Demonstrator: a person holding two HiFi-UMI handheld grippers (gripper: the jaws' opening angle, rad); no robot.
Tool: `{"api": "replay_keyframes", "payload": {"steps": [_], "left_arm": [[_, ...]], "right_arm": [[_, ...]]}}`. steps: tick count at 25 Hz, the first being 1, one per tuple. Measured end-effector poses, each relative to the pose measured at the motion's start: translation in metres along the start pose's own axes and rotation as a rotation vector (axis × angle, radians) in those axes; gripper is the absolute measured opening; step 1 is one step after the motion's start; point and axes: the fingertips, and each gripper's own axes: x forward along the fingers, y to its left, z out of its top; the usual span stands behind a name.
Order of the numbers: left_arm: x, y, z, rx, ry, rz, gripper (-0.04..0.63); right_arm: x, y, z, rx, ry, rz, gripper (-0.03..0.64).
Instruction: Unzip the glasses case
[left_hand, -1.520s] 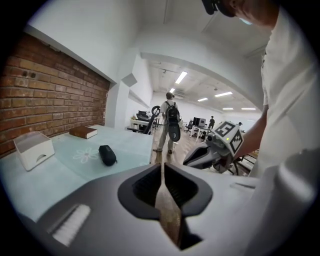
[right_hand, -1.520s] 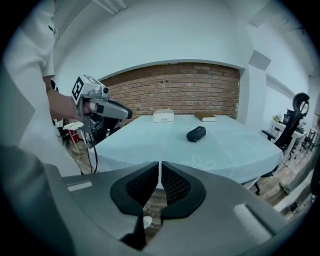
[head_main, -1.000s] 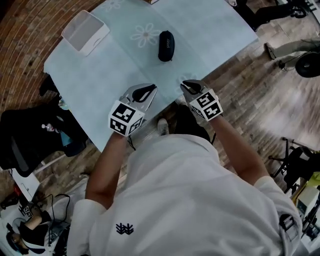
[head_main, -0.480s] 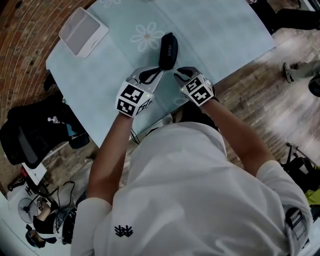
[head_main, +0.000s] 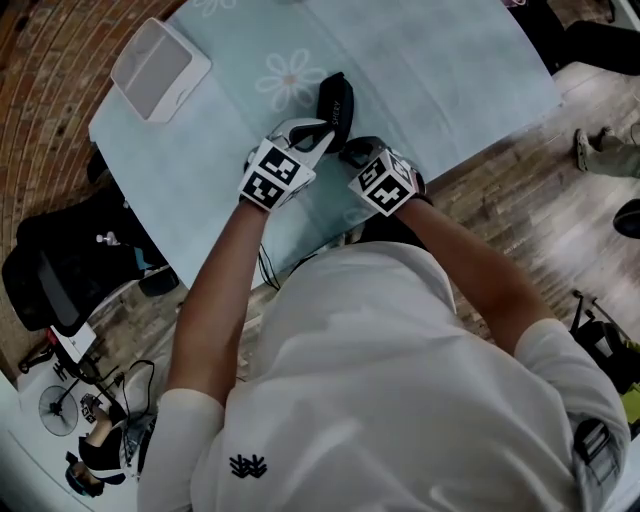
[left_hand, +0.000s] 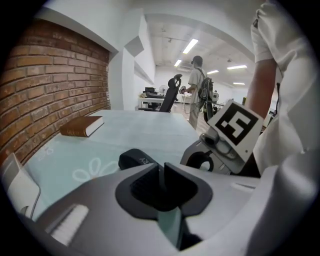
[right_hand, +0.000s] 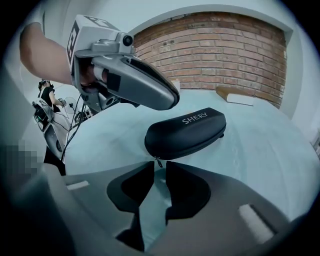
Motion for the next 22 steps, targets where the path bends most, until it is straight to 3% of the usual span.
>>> {"api": "replay_keyframes", "payload": {"steps": [8,14,22], "left_arm": [[0.019,-0.01,-0.01,0.0,0.054,-0.034,0.058],[0.021,-0.003,-0.017,-0.033,0.039,-0.013,0.058],[0.021,-0.007,-0.014,0.065,0.093,0.018,0.058]], "right_arm": [[0.003,-0.002,-0.004,0.005,0.034,0.015,0.029],[0.006,0.006,-0.003,-0.013,0.037,0.02,0.008],[-0.001,0.005,-0.007,-0.008,0.024,0.01,0.002]]}}
